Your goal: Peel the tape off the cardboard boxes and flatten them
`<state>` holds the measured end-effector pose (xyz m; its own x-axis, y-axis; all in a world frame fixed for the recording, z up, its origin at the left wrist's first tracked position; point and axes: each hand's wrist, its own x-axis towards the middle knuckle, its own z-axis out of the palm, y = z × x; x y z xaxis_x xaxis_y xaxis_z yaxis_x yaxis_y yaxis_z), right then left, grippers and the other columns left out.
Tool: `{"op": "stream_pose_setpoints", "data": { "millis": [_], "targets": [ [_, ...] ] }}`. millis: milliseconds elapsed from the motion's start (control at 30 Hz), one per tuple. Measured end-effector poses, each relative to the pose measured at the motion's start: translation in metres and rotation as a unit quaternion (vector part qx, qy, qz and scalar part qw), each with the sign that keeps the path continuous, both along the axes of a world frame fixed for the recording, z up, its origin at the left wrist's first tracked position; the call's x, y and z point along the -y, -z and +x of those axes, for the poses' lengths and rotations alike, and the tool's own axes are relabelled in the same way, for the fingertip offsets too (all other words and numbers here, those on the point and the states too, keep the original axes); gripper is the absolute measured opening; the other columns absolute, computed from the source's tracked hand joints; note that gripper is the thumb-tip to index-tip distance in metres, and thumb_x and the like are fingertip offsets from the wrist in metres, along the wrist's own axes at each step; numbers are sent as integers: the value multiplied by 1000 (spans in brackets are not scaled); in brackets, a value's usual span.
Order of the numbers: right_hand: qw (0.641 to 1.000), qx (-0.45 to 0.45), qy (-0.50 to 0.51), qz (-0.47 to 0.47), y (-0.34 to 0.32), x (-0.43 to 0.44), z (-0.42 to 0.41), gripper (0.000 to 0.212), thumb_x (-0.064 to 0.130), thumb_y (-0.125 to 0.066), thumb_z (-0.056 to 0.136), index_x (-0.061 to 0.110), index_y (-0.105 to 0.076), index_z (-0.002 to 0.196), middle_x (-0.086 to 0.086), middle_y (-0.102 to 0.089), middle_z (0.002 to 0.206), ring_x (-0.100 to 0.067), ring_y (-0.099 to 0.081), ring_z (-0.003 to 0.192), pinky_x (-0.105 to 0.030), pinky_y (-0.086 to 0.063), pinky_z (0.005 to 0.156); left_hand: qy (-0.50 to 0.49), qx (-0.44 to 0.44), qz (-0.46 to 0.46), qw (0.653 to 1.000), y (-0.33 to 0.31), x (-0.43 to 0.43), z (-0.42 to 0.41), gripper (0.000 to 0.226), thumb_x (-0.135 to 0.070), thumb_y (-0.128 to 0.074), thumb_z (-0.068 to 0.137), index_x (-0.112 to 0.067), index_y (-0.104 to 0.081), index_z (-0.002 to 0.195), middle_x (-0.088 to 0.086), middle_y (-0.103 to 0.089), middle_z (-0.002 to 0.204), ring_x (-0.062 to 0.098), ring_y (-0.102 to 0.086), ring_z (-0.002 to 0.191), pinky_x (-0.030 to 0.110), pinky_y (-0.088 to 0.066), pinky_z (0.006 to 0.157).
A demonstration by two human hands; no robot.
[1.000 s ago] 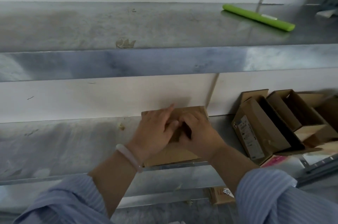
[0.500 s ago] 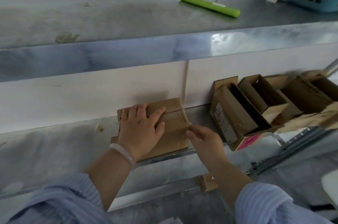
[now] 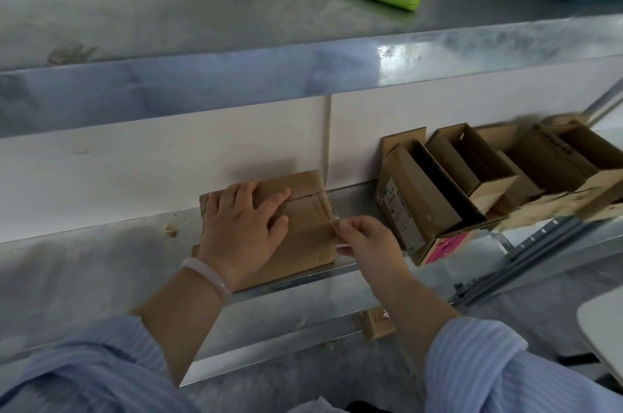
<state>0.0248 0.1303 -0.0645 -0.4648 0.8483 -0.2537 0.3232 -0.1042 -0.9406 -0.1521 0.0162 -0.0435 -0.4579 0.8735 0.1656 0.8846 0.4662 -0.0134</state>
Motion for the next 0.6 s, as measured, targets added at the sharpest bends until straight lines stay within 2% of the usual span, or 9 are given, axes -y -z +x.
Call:
{"op": "stream_pose_setpoints", "data": {
  "millis": [67,167,300,433,500,600],
  "targets": [
    [998,-47,12,-29,-6,-3,0,10,17,-60,94,11,-67,91,-1,-70,84,-19,-68,84,-32,-58,82,2,-3,-3,1000,0,0,0,55,-59,-23,88,-42,-47,135,12,-49,136,34,-44,124,53,-35,101],
    [995,-86,34,-45,-16,-11,-3,6,18,-63,92,13,-67,92,-2,-70,87,-18,-67,86,-33,-57,83,13,-4,3,1000,0,1,-1,53,-57,-29,88,-41,-52,132,12,-53,132,35,-49,119,53,-37,99],
    [997,-62,46,-2,-24,-28,-11,9,25,-72,86,21,-68,93,5,-71,90,-15,-68,89,-39,-57,88,27,2,13,1000,1,3,-3,50,-56,-32,88,-40,-55,130,11,-54,130,33,-50,118,52,-38,99],
    [996,-76,46,6,-28,-34,-21,17,21,-79,79,22,-66,89,7,-73,89,-14,-68,91,-40,-57,89,42,7,18,999,1,4,-5,49,-55,-33,89,-40,-56,130,11,-55,129,33,-51,116,51,-38,99],
    [997,-60,32,37,-26,-33,-24,21,17,-80,78,22,-61,85,4,-72,84,-14,-69,87,-38,-58,86,44,9,18,999,1,4,-6,49,-55,-33,89,-40,-55,130,11,-54,130,33,-50,117,51,-37,100],
    [993,-26,15,114,-24,-29,-24,24,15,-77,81,24,-56,88,6,-70,82,-8,-68,83,-26,-57,78,49,9,22,999,1,5,-7,49,-55,-34,89,-39,-55,131,11,-54,129,33,-50,117,51,-37,100]
  ]
}}
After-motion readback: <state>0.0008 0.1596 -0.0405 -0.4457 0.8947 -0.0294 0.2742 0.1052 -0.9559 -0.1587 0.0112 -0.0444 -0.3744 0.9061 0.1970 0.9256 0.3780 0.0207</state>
